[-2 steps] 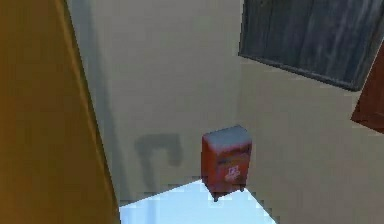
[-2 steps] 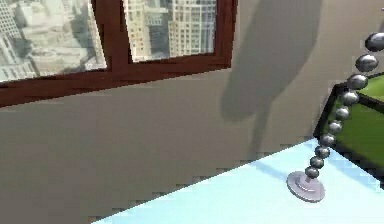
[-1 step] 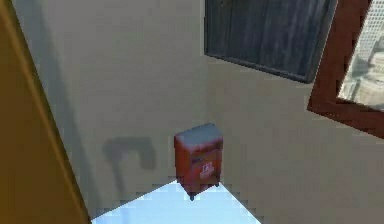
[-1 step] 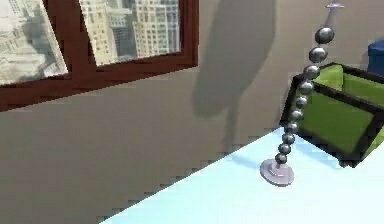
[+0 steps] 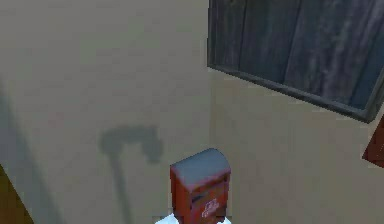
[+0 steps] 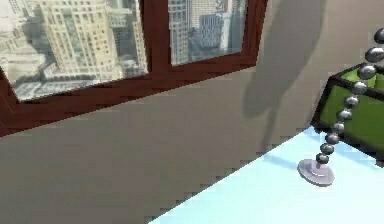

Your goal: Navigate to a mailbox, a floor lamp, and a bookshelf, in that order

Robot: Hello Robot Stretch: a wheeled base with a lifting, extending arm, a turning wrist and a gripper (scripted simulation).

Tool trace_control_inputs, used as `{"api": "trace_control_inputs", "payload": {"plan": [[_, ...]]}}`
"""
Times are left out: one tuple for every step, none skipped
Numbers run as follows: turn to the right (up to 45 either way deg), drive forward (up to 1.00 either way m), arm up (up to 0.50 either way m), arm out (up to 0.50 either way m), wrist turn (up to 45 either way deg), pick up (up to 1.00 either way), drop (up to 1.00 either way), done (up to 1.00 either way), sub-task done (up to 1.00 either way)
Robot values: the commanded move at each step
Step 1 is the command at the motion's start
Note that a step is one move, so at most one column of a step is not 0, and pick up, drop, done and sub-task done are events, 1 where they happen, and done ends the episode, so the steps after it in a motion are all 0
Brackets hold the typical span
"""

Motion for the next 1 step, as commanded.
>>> {"api": "trace_control_inputs", "payload": {"plan": [[0.0, 0.0, 0.0, 0.0, 0.0, 0.0, 0.0, 0.0, 1.0]]}}
